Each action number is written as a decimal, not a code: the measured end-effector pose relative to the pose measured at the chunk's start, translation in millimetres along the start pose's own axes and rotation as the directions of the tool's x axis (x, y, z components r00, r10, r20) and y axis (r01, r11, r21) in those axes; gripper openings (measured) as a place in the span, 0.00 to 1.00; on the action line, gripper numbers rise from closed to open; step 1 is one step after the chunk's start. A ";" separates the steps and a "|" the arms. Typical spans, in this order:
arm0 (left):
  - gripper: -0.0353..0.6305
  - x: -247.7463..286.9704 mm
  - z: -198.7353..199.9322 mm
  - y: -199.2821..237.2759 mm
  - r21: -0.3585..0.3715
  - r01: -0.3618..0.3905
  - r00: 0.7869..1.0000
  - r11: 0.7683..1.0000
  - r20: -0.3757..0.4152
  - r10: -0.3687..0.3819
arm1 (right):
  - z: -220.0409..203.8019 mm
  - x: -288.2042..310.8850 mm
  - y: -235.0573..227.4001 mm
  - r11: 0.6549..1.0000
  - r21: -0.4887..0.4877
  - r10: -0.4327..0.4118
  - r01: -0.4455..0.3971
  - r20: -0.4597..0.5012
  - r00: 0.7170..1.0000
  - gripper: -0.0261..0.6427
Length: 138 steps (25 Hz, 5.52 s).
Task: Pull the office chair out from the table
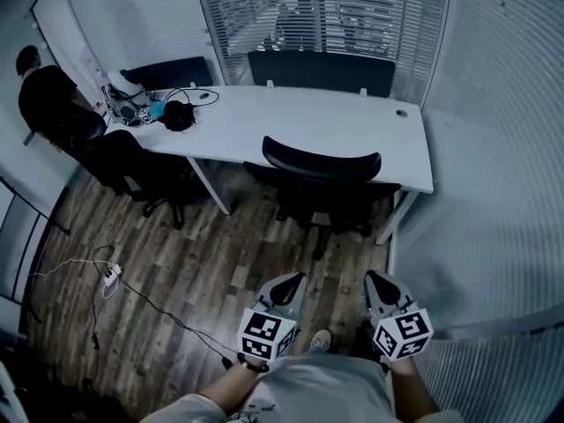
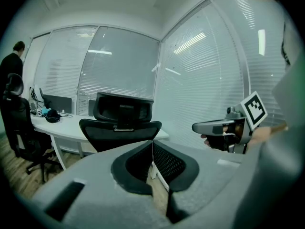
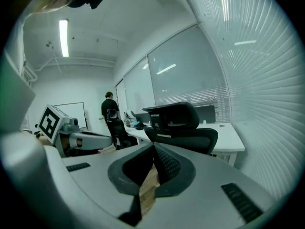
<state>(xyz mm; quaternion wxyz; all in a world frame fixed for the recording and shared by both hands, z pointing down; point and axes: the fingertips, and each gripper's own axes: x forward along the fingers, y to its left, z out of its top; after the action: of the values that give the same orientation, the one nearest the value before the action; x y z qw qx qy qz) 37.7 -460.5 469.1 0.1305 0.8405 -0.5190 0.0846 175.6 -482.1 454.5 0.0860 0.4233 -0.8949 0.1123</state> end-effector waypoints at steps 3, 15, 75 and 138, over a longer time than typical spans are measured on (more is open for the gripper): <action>0.07 13.8 6.9 0.4 0.007 -0.009 1.000 1.000 0.004 0.009 | 7.0 9.0 -13.2 1.000 -0.005 0.013 -0.013 0.007 1.000 0.05; 0.07 28.9 9.8 5.5 0.008 -0.028 0.999 1.000 -0.027 0.028 | 17.1 23.8 -30.8 0.999 -0.025 0.042 -0.042 0.012 0.999 0.05; 0.50 203.6 65.5 101.5 0.110 0.105 0.992 0.988 -0.088 -0.096 | 5.5 219.4 -176.3 0.821 -0.560 -0.146 -0.110 -0.392 0.908 0.32; 0.50 113.5 29.7 68.0 0.124 0.089 0.991 0.988 -0.109 -0.076 | -47.0 151.0 -102.4 0.468 -0.785 -0.291 -0.405 -0.570 0.768 0.23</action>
<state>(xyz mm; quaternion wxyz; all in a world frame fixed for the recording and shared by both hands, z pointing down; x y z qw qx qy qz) 27.8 -595.2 481.3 0.1066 0.8623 -0.4698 0.1561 163.2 -643.8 550.3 0.5844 0.2185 -0.7483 -0.2254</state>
